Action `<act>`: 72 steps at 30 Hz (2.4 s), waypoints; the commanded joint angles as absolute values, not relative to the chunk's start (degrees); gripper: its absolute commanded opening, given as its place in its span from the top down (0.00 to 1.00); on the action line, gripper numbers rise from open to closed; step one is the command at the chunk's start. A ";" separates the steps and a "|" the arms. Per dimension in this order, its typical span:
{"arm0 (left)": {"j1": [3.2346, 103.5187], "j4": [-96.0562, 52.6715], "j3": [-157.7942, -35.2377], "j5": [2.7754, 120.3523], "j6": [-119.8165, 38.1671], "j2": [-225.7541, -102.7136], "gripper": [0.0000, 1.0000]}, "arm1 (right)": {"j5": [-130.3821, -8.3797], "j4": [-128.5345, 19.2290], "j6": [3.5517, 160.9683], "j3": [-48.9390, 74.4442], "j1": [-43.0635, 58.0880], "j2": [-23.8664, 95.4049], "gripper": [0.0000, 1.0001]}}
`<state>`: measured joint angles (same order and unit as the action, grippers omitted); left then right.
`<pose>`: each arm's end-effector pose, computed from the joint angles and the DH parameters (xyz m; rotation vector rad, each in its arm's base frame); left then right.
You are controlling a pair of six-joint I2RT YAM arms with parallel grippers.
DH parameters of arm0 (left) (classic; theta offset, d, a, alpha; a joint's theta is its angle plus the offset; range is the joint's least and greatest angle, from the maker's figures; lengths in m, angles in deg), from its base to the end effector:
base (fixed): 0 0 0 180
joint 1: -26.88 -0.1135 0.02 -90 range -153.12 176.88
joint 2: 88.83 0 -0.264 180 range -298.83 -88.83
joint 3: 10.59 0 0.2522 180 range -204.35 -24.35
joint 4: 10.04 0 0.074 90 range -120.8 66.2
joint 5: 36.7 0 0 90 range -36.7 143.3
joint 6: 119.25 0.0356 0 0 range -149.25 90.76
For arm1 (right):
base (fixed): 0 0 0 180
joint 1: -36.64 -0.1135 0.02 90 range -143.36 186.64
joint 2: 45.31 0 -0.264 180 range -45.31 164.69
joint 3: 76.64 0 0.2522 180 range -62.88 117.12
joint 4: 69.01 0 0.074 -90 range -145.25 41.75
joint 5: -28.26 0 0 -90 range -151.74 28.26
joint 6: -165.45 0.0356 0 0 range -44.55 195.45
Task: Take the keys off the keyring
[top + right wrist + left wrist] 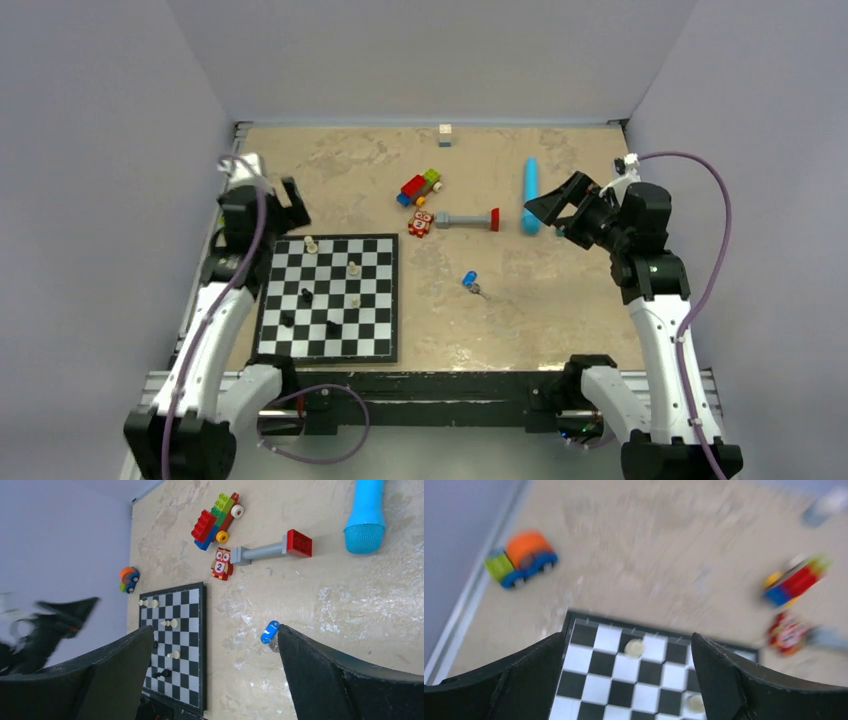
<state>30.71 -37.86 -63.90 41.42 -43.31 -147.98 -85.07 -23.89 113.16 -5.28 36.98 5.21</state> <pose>0.2261 -0.0078 0.2542 -0.3097 2.1219 0.0418 0.1852 0.0130 0.3631 0.4068 2.0123 0.8191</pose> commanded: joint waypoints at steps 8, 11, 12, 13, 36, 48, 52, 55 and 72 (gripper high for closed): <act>30.15 -74.85 -80.48 46.11 -61.97 -134.64 0.00 | -88.69 -22.67 112.23 -8.54 37.01 5.12 0.01; 30.13 -76.61 -81.95 46.63 -59.83 -133.58 0.00 | -88.83 -24.89 111.62 -10.32 37.02 4.50 0.01; 30.14 -77.36 -82.64 47.07 -59.55 -133.57 0.00 | -88.25 -24.50 110.99 -10.36 35.24 5.13 0.01; 30.17 -77.95 -83.10 47.44 -59.49 -133.56 0.00 | -87.31 -23.59 110.33 -10.26 34.12 6.09 0.01; 53.68 -79.34 -93.72 60.78 -48.65 -147.10 0.09 | -76.15 -36.12 103.56 -17.53 8.17 27.13 0.17; 55.35 -78.22 -91.44 61.87 -48.20 -147.78 0.13 | -73.21 -39.38 101.57 -20.15 5.70 33.79 0.27; 55.43 -78.78 -92.29 62.00 -47.88 -148.77 0.13 | -69.40 -38.30 100.72 -18.97 5.63 36.39 0.29; 55.43 -78.97 -93.01 62.16 -47.80 -149.18 0.13 | -68.25 -38.05 99.88 -18.01 5.67 38.18 0.30; 55.71 -78.97 -93.00 61.43 -47.95 -149.98 0.15 | -71.64 -37.92 99.19 -18.62 5.51 41.44 0.61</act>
<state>55.37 -80.11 -91.41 61.62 -48.10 -150.13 -70.43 -37.86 99.85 -18.81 5.79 41.62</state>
